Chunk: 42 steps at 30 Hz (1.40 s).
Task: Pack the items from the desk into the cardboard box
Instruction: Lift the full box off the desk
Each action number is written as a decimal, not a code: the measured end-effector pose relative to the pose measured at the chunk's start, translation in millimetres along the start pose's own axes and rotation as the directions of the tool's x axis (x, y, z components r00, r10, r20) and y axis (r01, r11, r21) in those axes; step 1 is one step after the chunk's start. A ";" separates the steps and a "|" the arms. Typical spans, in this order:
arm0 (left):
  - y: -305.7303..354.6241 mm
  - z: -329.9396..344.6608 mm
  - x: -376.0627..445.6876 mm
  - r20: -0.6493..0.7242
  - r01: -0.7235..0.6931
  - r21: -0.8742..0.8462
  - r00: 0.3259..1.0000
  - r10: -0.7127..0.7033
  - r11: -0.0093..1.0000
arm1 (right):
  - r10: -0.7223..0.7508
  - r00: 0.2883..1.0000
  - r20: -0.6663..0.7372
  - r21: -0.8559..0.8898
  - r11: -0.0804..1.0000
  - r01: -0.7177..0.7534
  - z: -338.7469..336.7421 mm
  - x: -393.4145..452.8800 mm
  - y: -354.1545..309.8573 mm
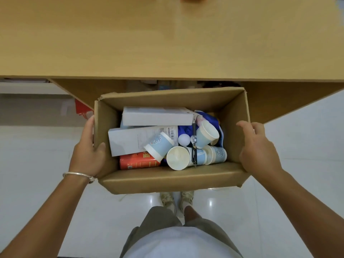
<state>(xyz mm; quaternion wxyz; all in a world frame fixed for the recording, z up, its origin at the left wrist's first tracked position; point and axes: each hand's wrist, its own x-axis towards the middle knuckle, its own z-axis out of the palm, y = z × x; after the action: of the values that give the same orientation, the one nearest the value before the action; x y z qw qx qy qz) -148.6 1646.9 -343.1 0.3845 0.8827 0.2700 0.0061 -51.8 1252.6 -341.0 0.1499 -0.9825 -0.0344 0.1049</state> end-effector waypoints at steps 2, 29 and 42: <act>-14.9 8.9 3.6 0.027 0.022 0.009 0.999 -0.022 1.000 | 0.016 0.999 0.028 -0.002 1.000 -0.016 17.8 -2.5 2.1; -213.6 299.0 126.3 0.074 0.280 0.129 0.954 -0.291 0.951 | 0.106 0.977 0.186 -0.052 0.994 -0.098 349.8 137.6 132.5; -299.7 419.9 245.8 0.076 0.273 0.131 0.956 -0.285 0.953 | -0.014 0.986 0.165 -0.154 0.987 0.039 508.4 257.8 162.5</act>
<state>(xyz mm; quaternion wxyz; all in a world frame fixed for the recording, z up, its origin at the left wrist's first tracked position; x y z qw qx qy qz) 11.6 1649.0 -891.7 0.3403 0.8564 0.3736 -0.1059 95.5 1269.4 -914.8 0.0703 -0.9788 -0.0678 0.1799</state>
